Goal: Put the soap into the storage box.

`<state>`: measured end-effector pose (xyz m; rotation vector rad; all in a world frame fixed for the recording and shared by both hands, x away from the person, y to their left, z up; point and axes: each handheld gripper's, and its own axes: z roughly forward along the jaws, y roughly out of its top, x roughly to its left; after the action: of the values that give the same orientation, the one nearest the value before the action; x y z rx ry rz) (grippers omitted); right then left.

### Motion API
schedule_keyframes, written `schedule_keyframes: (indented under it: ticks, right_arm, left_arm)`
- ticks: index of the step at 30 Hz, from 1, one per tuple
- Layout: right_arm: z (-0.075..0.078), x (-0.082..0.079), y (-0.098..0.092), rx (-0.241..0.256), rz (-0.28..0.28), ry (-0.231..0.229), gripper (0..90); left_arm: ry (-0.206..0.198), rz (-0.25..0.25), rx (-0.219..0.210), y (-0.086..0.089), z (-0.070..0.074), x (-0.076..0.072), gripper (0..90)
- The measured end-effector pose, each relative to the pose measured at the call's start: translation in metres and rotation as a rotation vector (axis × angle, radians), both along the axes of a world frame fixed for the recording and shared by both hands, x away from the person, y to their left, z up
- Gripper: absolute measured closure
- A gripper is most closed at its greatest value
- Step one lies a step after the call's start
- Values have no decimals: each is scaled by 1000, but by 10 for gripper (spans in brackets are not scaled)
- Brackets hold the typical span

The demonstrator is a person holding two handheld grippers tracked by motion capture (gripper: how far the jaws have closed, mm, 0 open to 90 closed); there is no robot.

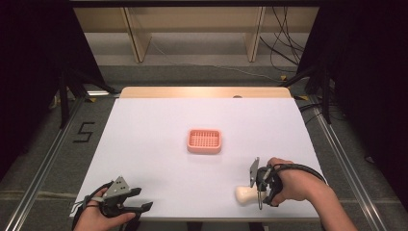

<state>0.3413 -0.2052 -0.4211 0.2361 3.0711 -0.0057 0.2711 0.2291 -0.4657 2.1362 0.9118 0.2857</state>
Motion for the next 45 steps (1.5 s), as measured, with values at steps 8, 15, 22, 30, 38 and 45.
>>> schedule_keyframes:
  ticks: [8, 15, 22, 30, 38, 45]
  right_arm:
    - [-7, 9, 16, 16, 98, 5, 334]
    - [-13, 15, 24, 11, 113, 15, 342]
    - [-22, 18, 33, 4, 128, 40, 352]
    - [-27, 17, 36, -33, 87, 66, 394]
    - [-30, 18, 37, -33, 74, 102, 463]
    - [-31, 22, 36, 16, 83, 85, 502]
  left_arm:
    - [5, 6, -23, -1, 0, -1, 331]
    - [6, 6, -36, -2, 0, -2, 331]
    - [4, 6, -35, -2, 0, -2, 331]
    - [1, -12, -17, -1, 1, -1, 331]
    - [4, -7, -32, -2, 1, -2, 332]
    - [5, -6, -36, -2, 1, -2, 331]
